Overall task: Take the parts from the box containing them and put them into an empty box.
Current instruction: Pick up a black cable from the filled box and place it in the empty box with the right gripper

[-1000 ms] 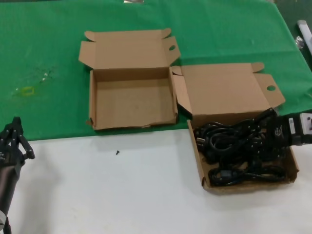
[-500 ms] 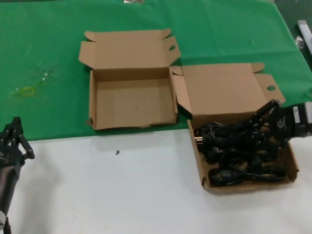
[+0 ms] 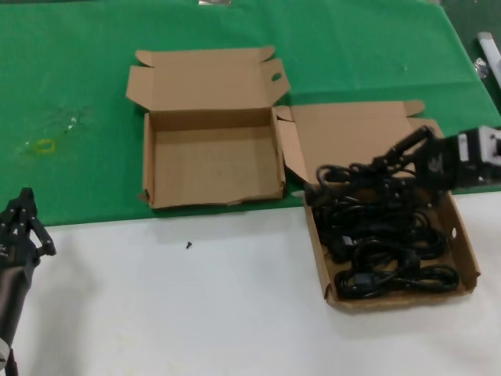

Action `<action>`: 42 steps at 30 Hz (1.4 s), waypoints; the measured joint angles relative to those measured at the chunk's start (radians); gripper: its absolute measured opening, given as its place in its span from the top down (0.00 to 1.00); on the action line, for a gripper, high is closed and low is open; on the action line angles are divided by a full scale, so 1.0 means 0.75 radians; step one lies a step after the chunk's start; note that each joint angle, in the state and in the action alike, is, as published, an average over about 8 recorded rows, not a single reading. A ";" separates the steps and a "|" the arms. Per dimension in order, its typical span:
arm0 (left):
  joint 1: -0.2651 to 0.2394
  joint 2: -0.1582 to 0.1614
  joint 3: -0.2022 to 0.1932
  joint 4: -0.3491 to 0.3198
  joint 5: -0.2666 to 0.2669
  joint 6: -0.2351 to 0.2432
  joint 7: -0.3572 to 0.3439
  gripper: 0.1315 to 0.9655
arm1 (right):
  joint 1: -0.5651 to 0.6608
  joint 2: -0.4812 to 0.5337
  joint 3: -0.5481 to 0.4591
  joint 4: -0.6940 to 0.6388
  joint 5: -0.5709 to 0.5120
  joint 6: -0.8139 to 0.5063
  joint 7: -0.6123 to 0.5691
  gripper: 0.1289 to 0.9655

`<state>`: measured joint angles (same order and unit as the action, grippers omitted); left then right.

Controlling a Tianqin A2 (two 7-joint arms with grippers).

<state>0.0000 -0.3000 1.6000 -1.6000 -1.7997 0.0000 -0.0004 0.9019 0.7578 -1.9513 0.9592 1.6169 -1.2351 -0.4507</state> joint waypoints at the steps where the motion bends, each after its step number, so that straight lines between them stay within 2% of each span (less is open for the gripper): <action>1: 0.000 0.000 0.000 0.000 0.000 0.000 0.000 0.99 | 0.009 -0.010 -0.002 -0.001 -0.002 0.004 0.001 0.89; 11: 0.000 0.000 0.000 0.000 0.000 0.000 0.000 0.99 | 0.098 -0.176 -0.035 -0.039 -0.024 0.085 0.000 0.89; 21: 0.000 0.000 0.000 0.000 0.000 0.000 0.000 0.99 | 0.184 -0.388 -0.080 -0.177 -0.060 0.202 -0.063 0.89; 29: 0.000 0.000 0.000 0.000 0.000 0.000 0.000 0.99 | 0.281 -0.569 -0.098 -0.406 -0.077 0.287 -0.206 0.89; 42: 0.000 0.000 0.000 0.000 0.000 0.000 0.000 0.99 | 0.451 -0.802 -0.041 -0.912 -0.051 0.387 -0.578 0.89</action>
<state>0.0000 -0.3000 1.6000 -1.6000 -1.7997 0.0000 -0.0003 1.2399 0.1565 -1.9822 0.2748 1.5788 -0.9448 -0.8840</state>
